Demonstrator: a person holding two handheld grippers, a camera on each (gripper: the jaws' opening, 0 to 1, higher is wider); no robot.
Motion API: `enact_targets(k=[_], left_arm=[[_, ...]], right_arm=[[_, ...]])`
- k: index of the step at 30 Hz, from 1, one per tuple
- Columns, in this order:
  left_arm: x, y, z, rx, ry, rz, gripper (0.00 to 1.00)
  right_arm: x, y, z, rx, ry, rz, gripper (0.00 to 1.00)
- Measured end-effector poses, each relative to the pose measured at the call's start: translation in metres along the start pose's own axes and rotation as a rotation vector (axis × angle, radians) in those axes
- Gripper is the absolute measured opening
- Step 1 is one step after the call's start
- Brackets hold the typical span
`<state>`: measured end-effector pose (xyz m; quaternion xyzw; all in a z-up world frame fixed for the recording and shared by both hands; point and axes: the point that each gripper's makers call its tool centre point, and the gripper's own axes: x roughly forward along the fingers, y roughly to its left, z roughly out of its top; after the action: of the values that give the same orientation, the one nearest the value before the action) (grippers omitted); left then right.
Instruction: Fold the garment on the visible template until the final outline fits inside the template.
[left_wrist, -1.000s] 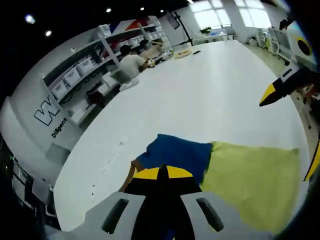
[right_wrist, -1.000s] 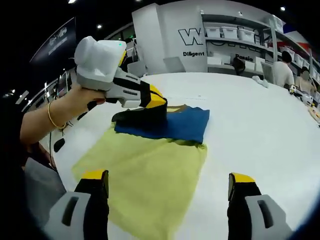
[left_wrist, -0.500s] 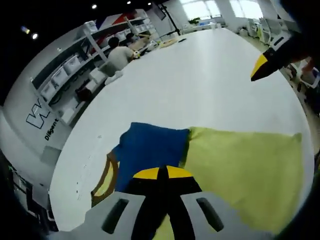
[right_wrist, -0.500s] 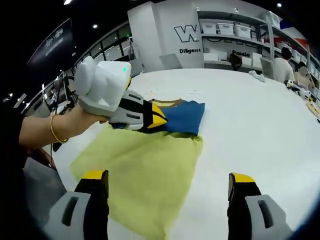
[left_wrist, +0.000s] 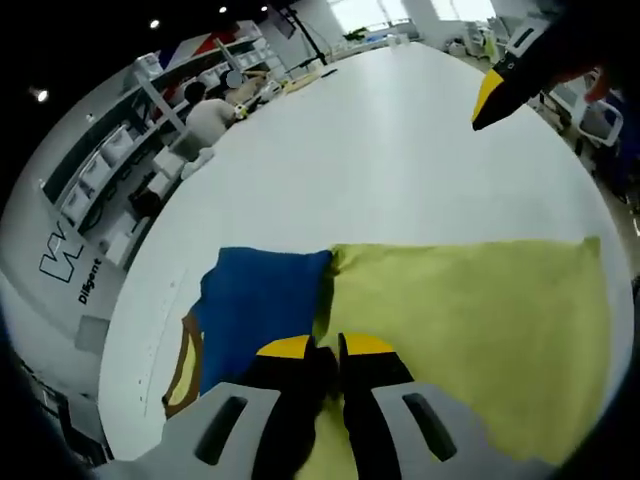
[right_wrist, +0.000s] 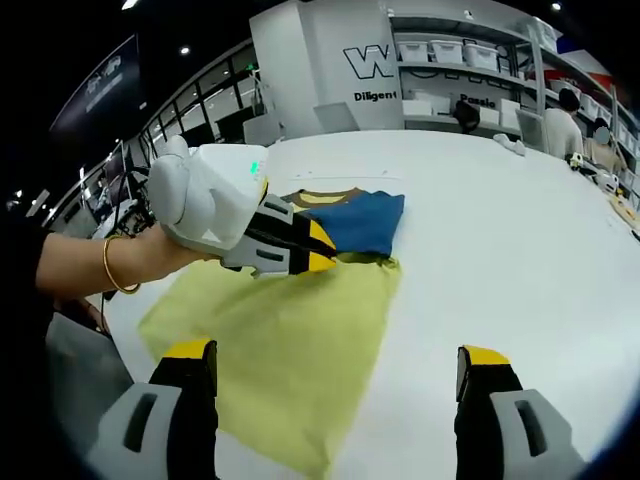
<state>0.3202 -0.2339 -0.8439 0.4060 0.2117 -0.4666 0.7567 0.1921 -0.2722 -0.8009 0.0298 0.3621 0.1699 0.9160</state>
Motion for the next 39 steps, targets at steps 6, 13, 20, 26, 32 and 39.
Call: enact_targets(k=[6,13,20,26,32,39], left_arm=[[-0.011,0.005,0.006,-0.048,-0.036,0.003,0.37],[-0.028,0.018,0.0,-0.178,-0.062,0.03,0.55],[-0.044,0.035,0.0,-0.234,-0.116,0.075,0.79],[-0.062,0.046,0.0,-0.282,-0.154,0.097,0.97],[-0.077,0.05,-0.013,-0.357,-0.157,0.102,0.99],[-0.089,0.059,-0.034,-0.359,-0.136,0.162,0.99]], right_arm=[[-0.001,0.004,0.007,0.0,-0.019,0.001,0.99],[-0.001,0.009,0.013,-0.008,-0.036,0.003,0.99],[0.002,0.009,0.021,-0.011,-0.051,0.013,0.99],[0.004,0.009,0.036,0.005,-0.089,0.01,0.99],[0.011,0.012,0.049,-0.014,-0.101,0.024,0.99],[0.021,0.022,0.062,-0.056,-0.107,0.057,0.99]])
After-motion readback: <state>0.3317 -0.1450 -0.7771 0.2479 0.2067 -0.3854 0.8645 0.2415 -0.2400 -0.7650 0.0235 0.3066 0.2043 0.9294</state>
